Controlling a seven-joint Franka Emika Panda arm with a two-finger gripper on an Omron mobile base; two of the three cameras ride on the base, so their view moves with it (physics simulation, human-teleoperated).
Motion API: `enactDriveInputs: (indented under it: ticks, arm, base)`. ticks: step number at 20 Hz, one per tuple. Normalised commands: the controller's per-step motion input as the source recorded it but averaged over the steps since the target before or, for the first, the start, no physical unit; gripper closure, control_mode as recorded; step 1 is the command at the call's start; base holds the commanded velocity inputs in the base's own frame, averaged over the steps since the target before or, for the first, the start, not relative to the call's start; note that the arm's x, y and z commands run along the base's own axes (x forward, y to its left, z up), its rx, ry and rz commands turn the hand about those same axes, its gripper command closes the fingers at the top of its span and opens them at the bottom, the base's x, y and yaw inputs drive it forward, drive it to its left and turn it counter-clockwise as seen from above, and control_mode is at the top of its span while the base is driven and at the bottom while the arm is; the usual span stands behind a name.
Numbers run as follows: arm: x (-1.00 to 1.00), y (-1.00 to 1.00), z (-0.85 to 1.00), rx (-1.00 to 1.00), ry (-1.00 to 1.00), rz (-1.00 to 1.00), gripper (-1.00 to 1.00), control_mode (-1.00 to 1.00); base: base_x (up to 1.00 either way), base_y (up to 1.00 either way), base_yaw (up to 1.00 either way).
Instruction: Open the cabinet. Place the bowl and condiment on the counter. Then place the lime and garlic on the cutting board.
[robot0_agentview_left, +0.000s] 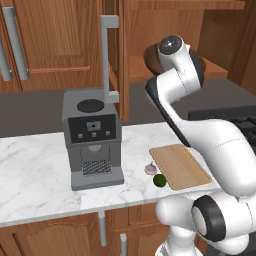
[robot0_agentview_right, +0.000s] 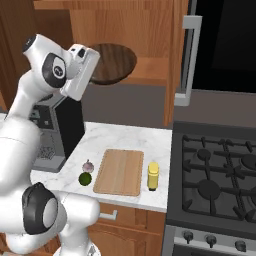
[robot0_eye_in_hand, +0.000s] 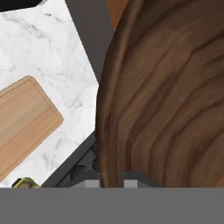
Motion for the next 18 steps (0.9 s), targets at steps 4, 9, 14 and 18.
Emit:
enactDriveInputs:
  ticks: [4,9,14,18]
  arm:
    - [-1.00,0.00,-0.41,0.00,0.13,-0.02,1.00,-1.00]
    - [-1.00,-0.06,-0.40,0.01,0.20,0.00,1.00,-1.00]
    - [-0.72,-0.20,-0.62,0.01,0.29,0.04,1.00,-1.00]
    - [0.52,-0.03,-0.79,0.00,0.34,0.09,1.00,-1.00]
  base:
    - [0.00,0.00,0.00]
    - [0.00,0.00,0.00]
    - [0.00,0.00,0.00]
    - [0.00,0.00,0.00]
